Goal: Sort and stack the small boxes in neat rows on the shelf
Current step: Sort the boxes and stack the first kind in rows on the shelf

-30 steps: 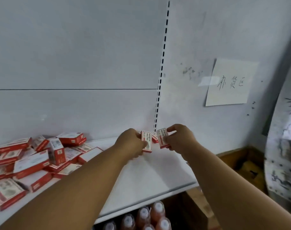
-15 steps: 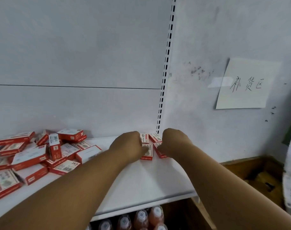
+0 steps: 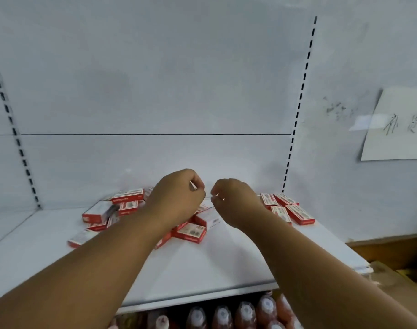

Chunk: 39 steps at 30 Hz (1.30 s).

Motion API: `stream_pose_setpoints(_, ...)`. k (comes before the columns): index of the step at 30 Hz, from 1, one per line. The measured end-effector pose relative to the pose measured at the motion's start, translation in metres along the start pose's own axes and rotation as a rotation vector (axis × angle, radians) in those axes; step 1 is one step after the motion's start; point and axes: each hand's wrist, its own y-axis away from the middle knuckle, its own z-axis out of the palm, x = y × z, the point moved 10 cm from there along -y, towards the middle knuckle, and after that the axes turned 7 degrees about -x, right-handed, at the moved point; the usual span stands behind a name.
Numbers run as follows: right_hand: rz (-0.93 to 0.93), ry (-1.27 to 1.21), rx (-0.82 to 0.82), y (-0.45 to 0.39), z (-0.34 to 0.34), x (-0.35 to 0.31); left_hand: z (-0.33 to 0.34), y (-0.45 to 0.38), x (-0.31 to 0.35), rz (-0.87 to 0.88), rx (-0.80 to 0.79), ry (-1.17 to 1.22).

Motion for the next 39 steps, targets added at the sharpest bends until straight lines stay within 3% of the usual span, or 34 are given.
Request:
stream_pose_setpoints(4, 0.027, -0.061, 0.018, -0.001, 0.014, -0.030, -0.033, 0.004, -0.036, 0.030, 0.002, -0.034)
stream_pose_setpoints(11, 0.080, 0.065, 0.002, -0.012, 0.024, -0.040, -0.013, -0.007, -0.055, 0.213, -0.241, -0.275)
stream_pose_setpoints(17, 0.065, 0.063, -0.199, -0.048, 0.044, -0.038, -0.004, -0.027, -0.061, 0.155, -0.262, -0.290)
stream_pose_setpoints(20, 0.077, 0.012, -0.225, -0.059, 0.044, -0.035, -0.005, -0.030, -0.067, 0.070, -0.261, -0.250)
stream_pose_setpoints(29, 0.013, -0.200, -0.330, -0.060, 0.052, -0.026, -0.035, -0.023, -0.067, -0.067, -0.010, -0.016)
stream_pose_setpoints(33, -0.014, -0.306, -0.181, -0.063, 0.032, -0.025, -0.052, -0.018, -0.069, -0.173, 0.185, 0.232)
stream_pose_setpoints(36, -0.011, -0.549, -0.030, -0.064, 0.008, -0.024, -0.062, -0.007, -0.075, -0.266, 0.378, 0.534)
stream_pose_setpoints(39, -0.021, -0.807, 0.028, -0.062, -0.006, -0.032, -0.074, 0.001, -0.085, -0.342, 0.505, 0.628)
